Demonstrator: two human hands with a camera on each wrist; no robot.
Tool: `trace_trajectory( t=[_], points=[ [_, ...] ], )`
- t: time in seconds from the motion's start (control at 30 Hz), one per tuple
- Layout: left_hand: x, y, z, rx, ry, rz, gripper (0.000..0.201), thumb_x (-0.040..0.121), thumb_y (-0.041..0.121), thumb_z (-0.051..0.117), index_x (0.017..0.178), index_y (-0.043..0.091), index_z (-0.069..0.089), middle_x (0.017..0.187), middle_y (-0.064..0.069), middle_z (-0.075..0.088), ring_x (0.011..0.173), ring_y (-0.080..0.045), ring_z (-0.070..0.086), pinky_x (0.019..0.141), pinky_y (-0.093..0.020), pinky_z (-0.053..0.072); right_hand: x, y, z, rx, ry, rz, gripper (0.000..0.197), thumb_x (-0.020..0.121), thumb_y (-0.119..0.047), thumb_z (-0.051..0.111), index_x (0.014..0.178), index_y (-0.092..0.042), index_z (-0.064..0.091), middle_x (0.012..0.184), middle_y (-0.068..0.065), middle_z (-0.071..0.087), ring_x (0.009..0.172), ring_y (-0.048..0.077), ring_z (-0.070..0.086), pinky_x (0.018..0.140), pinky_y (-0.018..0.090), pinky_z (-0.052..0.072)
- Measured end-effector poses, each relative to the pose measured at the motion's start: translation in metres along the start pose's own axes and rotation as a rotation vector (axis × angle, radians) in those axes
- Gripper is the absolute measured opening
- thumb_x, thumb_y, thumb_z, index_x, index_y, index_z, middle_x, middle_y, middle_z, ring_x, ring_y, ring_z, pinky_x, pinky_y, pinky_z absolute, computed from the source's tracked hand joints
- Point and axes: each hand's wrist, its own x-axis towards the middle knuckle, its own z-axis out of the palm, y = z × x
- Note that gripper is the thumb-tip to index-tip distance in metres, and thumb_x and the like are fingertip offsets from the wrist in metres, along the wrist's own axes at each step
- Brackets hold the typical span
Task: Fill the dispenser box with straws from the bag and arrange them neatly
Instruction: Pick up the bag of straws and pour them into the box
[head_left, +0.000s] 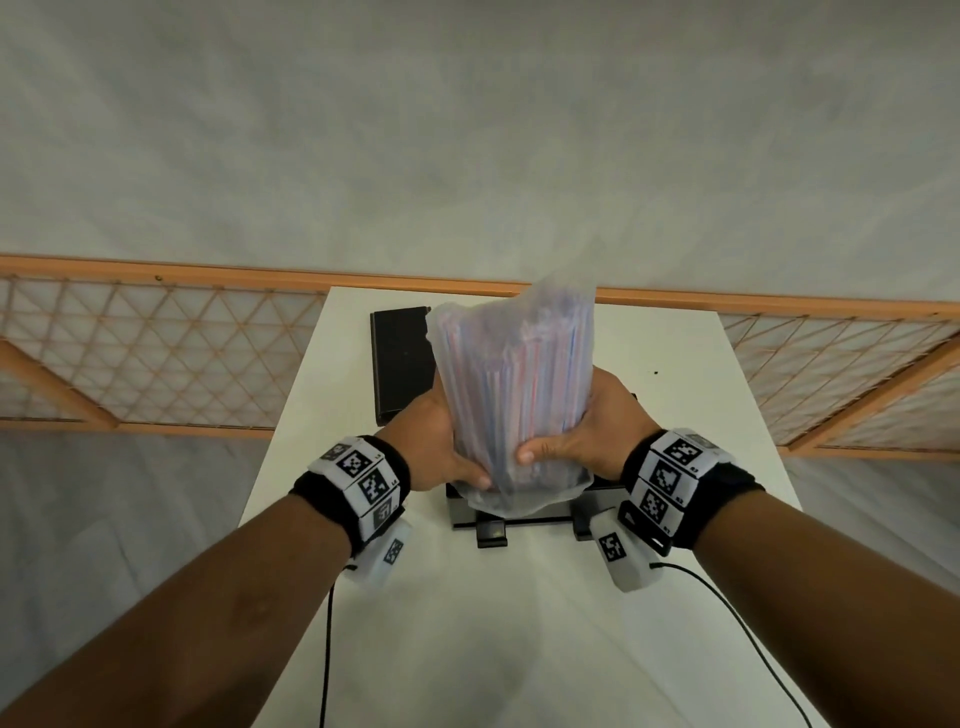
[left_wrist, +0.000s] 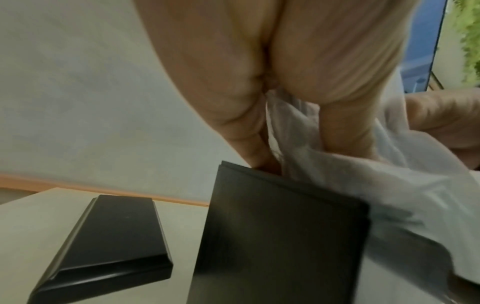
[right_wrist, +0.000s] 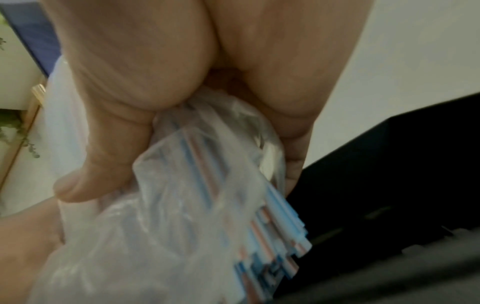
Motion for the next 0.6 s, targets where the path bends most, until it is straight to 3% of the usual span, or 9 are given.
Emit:
trace_trajectory(
  t=[0.07,0.13,0.17,0.27,0.43,0.53,0.6],
  points=[
    [-0.006,-0.001,0.002,-0.009,-0.008,0.001,0.117,0.048,0.029,0.099,0.144,0.032,0.034,0.129,0.020,0.053,0.124,-0.006,0.053,0.107,-0.034,0.047,-0.003,0.002,0.000,-0.059,-0.008,0.001,0.084,0.045,-0.031,0.100,0.120,-0.023,0.063,0.111,-0.011,0.071,0.108,0.003,0.064,0.086,0.022,0.054],
    [-0.016,0.004,0.000,-0.084,0.026,0.011,0.130,0.046,0.028,0.101,0.148,0.034,0.020,0.131,0.029,0.043,0.124,0.008,0.046,0.106,-0.020,0.042,-0.007,0.004,0.000,-0.109,-0.004,0.012,0.089,0.041,-0.043,0.099,0.120,-0.027,0.062,0.110,-0.013,0.071,0.108,0.004,0.064,0.090,0.028,0.055],
    [-0.021,0.007,-0.003,-0.176,0.062,0.015,0.133,0.045,0.025,0.102,0.146,0.034,0.015,0.133,0.029,0.041,0.124,0.010,0.045,0.108,-0.020,0.042,-0.010,0.003,-0.001,-0.119,0.001,0.012,0.090,0.040,-0.046,0.098,0.120,-0.029,0.062,0.110,-0.015,0.071,0.108,0.002,0.064,0.090,0.028,0.054],
    [-0.032,0.010,-0.013,-0.477,0.172,0.016,0.122,0.042,0.016,0.103,0.133,0.030,0.023,0.135,0.015,0.050,0.126,0.002,0.054,0.110,-0.037,0.047,-0.018,-0.001,-0.004,-0.104,0.011,-0.022,0.088,0.045,-0.043,0.098,0.123,-0.029,0.059,0.112,-0.017,0.070,0.109,-0.001,0.063,0.090,0.024,0.053],
    [-0.035,0.016,-0.019,-0.505,0.182,0.070,0.125,0.042,0.027,0.102,0.145,0.023,0.031,0.139,0.002,0.054,0.131,-0.015,0.054,0.103,-0.044,0.052,-0.021,-0.005,-0.008,-0.136,-0.008,-0.041,0.084,0.051,-0.038,0.096,0.125,-0.030,0.057,0.116,-0.015,0.069,0.111,0.004,0.064,0.093,0.037,0.056],
    [-0.034,0.025,-0.016,-0.564,0.088,0.086,0.097,0.049,0.011,0.099,0.134,0.012,0.052,0.126,-0.005,0.069,0.123,-0.025,0.062,0.094,-0.041,0.057,-0.022,-0.002,-0.007,-0.128,-0.036,-0.033,0.087,0.052,-0.031,0.096,0.128,-0.031,0.054,0.119,-0.015,0.068,0.114,0.003,0.062,0.096,0.039,0.055],
    [-0.033,0.034,-0.013,-0.606,0.037,0.113,0.082,0.055,-0.004,0.092,0.128,0.008,0.058,0.120,-0.009,0.071,0.119,-0.028,0.065,0.089,-0.039,0.058,-0.022,-0.003,-0.001,-0.118,-0.080,-0.027,0.087,0.053,-0.026,0.097,0.128,-0.031,0.055,0.119,-0.015,0.068,0.114,0.002,0.062,0.098,0.038,0.054]
  ],
)
